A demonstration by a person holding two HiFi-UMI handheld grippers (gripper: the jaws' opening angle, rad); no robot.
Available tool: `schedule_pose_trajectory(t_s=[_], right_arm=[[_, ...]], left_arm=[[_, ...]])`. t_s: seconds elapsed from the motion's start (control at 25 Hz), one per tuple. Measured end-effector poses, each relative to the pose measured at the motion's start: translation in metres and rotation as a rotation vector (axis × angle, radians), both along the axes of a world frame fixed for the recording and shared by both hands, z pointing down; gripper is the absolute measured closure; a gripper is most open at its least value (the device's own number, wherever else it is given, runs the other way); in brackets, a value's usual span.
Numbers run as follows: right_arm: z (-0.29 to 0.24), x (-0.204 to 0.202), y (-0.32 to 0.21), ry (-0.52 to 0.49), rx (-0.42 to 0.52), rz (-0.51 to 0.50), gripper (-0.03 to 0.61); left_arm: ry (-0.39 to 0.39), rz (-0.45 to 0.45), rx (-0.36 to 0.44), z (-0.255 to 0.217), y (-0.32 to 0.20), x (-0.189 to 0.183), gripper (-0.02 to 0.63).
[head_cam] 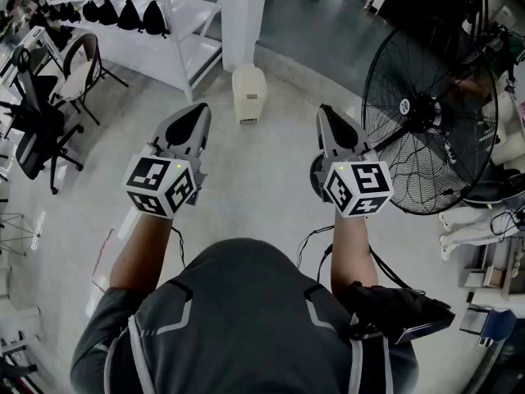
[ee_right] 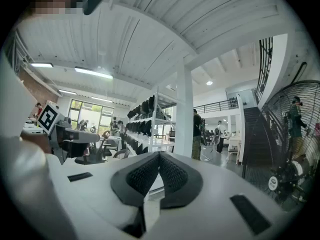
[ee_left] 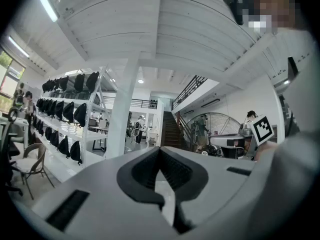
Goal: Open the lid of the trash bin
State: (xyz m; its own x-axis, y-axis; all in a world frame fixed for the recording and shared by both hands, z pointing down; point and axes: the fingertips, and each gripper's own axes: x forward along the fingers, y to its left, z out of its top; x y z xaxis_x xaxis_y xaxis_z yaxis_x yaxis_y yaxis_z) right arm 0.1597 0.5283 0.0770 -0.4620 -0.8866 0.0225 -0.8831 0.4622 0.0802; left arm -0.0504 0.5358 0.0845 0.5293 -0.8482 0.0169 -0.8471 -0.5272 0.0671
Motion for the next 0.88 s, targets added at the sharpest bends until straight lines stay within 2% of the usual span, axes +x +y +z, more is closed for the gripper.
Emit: schedule_pose_trajectory(t_s=[0.32,0.64,0.88], right_arm=[[0.005,0.004,0.004,-0.017,-0.009,-0.013,0.552],[0.004,-0.004,0.003,-0.055,-0.010,-0.019,0.552],[0.005,-0.022,0.001,-0.059,-0.012,-0.020,0.552]], left_arm=[[-0.022,0.012,0.000,0.005,0.009,0.011,0.606],[-0.019,0.006,-0.001,0.006,0.008,0.003,0.606],[-0.013,-0.002,0.001,0.010,0.008,-0.016,0.606]])
